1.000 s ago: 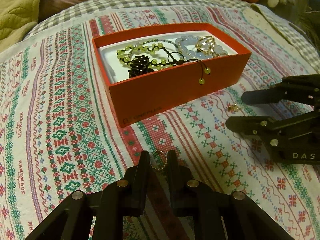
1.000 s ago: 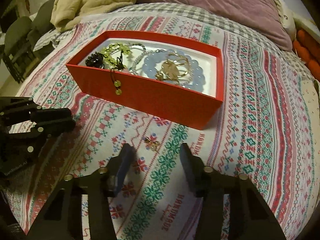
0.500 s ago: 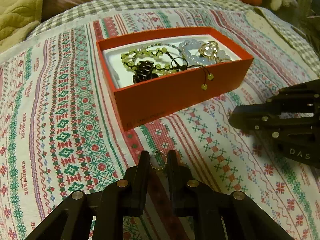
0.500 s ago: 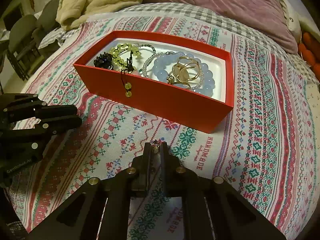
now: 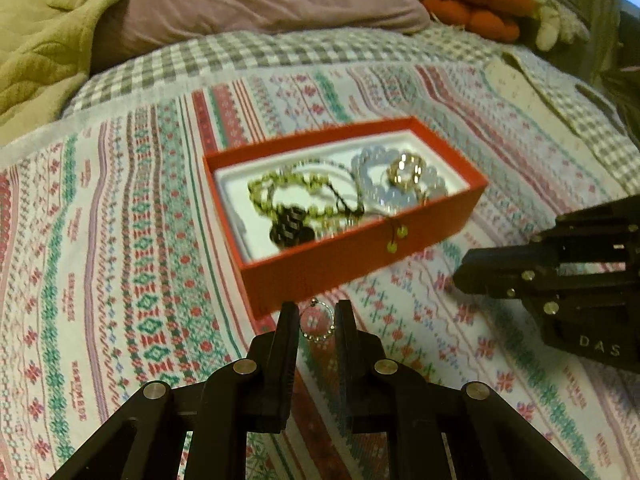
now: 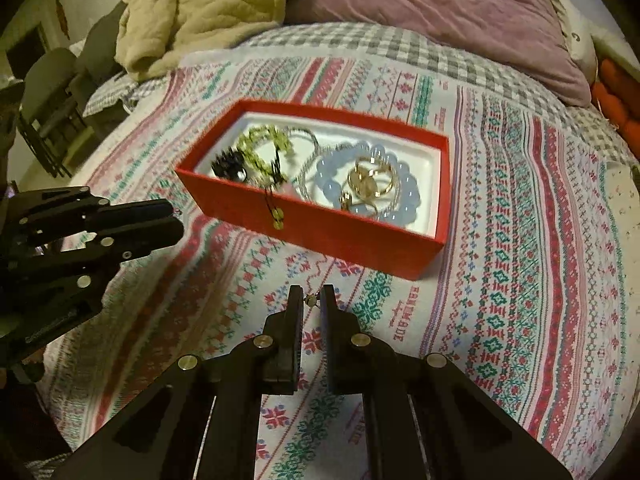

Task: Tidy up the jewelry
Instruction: 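Carry both earrings over the red box with both grippers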

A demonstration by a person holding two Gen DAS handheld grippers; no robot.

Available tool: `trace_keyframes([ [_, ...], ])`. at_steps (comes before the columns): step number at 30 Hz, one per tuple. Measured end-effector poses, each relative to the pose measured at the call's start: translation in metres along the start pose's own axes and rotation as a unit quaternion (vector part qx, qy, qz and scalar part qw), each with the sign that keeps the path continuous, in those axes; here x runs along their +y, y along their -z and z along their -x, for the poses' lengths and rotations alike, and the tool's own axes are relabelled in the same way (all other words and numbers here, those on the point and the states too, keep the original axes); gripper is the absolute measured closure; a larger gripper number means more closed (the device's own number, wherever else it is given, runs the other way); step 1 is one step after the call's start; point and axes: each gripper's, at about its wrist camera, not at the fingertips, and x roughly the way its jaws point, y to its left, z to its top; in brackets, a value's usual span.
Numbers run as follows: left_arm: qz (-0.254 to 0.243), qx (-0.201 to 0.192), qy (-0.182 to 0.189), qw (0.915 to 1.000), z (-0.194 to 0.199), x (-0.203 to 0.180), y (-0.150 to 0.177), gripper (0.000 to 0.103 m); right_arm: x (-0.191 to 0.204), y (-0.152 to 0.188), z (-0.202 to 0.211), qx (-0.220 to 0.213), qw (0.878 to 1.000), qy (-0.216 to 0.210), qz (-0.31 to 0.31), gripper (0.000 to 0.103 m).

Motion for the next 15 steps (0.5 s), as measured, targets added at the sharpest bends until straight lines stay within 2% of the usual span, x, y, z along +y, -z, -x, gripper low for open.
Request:
trace_keyframes([
  [8, 0.007, -0.024, -0.003, 0.9997, 0.010, 0.000, -0.022, 0.091, -0.008, -0.018, 0.027, -0.038, 0.999, -0.003, -0.020, 0.094],
  [15, 0.022, -0.038, 0.001, 0.9990, -0.002, -0.005, -0.044, 0.091, -0.026, -0.045, 0.031, -0.058, 0.997, 0.003, -0.056, 0.094],
])
